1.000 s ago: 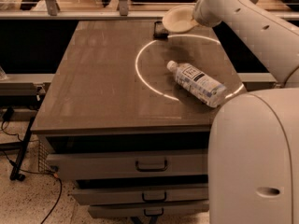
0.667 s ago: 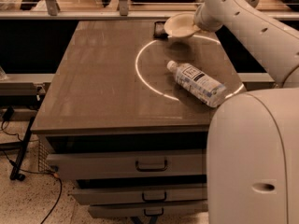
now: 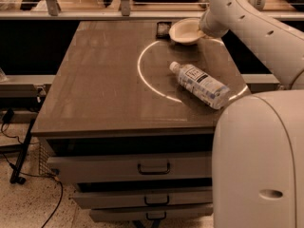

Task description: Move paper bowl near rxbar chocolate

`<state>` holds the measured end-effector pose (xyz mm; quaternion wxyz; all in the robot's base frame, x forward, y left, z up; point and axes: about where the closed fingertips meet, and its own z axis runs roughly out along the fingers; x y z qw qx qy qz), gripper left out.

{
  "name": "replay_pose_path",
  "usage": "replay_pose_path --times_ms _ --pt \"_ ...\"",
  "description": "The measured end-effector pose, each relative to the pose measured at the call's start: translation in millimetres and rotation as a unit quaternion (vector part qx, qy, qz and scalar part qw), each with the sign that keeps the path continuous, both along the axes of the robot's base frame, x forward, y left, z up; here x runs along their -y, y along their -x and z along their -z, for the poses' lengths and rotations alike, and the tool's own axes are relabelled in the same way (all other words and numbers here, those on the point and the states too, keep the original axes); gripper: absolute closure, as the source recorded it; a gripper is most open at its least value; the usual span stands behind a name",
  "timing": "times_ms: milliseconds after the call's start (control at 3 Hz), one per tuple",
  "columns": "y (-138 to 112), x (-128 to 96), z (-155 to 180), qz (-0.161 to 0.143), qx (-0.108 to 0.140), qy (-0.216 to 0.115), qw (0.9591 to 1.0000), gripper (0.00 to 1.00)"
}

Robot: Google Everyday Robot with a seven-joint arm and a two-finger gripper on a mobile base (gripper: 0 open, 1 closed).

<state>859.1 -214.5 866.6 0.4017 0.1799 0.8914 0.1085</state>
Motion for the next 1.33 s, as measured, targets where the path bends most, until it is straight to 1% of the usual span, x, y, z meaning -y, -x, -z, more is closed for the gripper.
replay_pose_path --times_ms 333,667,1000,1333 --pt "10 5 0 0.004 0.005 -0.008 0.9999 0.09" --pt "21 7 -10 -0.004 0.023 -0.013 0.9996 0.0" --pt "52 17 -58 -0.016 0.094 0.0 0.9954 0.0" --pt "47 15 -49 -0.015 0.084 -0.002 0.9964 0.0"
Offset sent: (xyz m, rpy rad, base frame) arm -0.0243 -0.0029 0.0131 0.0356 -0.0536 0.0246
